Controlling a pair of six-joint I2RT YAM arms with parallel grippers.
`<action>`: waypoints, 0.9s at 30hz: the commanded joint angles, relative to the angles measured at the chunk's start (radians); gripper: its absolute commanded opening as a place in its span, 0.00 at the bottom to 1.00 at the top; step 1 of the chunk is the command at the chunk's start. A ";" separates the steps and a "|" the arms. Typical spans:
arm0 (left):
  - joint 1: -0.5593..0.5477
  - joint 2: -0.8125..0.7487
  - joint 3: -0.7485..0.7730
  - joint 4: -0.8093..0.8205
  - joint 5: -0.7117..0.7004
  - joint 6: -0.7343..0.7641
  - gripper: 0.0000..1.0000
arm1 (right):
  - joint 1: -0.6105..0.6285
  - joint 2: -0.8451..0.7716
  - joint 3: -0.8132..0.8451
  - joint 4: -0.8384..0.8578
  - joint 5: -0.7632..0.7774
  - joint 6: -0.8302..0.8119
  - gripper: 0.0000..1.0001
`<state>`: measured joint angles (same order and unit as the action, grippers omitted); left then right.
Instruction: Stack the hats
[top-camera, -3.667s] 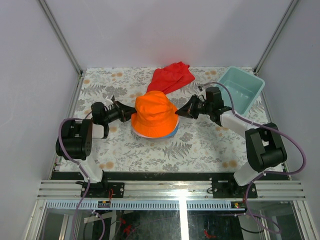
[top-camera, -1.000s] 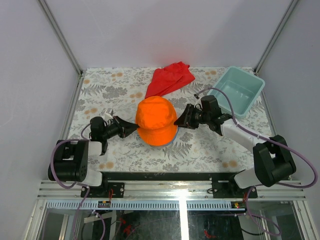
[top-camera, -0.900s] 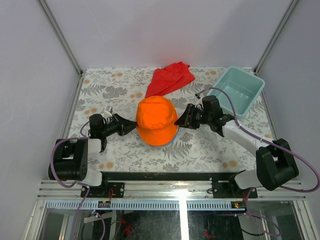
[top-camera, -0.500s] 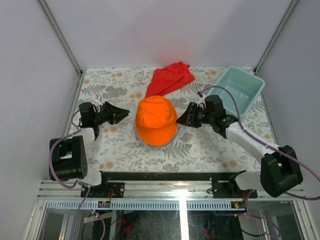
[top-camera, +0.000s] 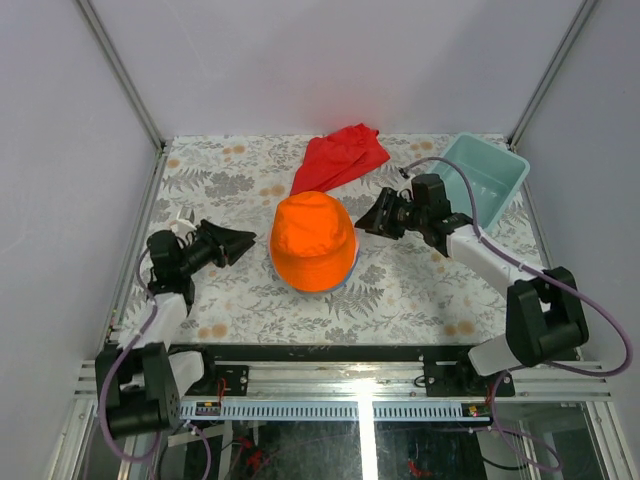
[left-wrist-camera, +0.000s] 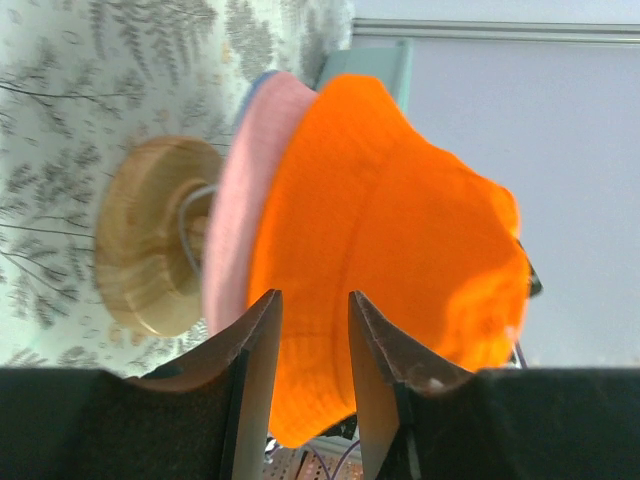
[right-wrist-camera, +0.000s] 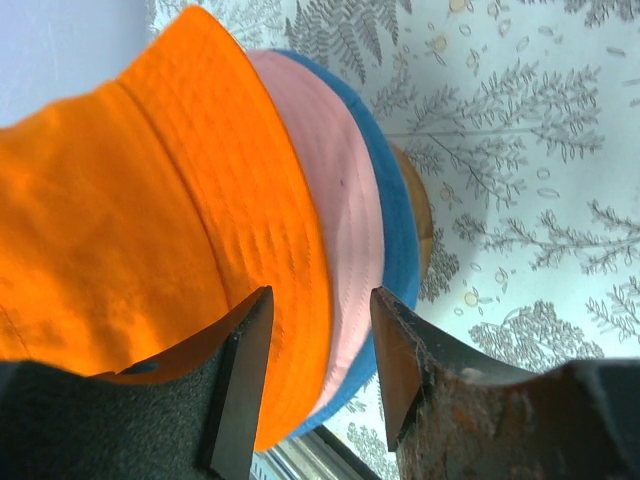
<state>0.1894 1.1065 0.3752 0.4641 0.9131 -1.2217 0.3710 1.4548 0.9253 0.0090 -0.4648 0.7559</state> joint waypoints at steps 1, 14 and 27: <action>-0.039 -0.096 -0.088 0.068 -0.017 -0.177 0.32 | -0.012 0.062 0.106 0.041 -0.040 -0.008 0.51; -0.279 -0.346 -0.151 -0.265 -0.258 -0.280 0.22 | -0.012 0.344 0.361 -0.006 -0.017 -0.019 0.48; -0.390 -0.048 -0.036 -0.103 -0.314 -0.259 0.27 | 0.023 0.437 0.452 0.007 -0.096 -0.018 0.48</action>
<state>-0.1905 0.9638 0.2626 0.2554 0.6147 -1.5097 0.3698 1.9221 1.3396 -0.0059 -0.5163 0.7452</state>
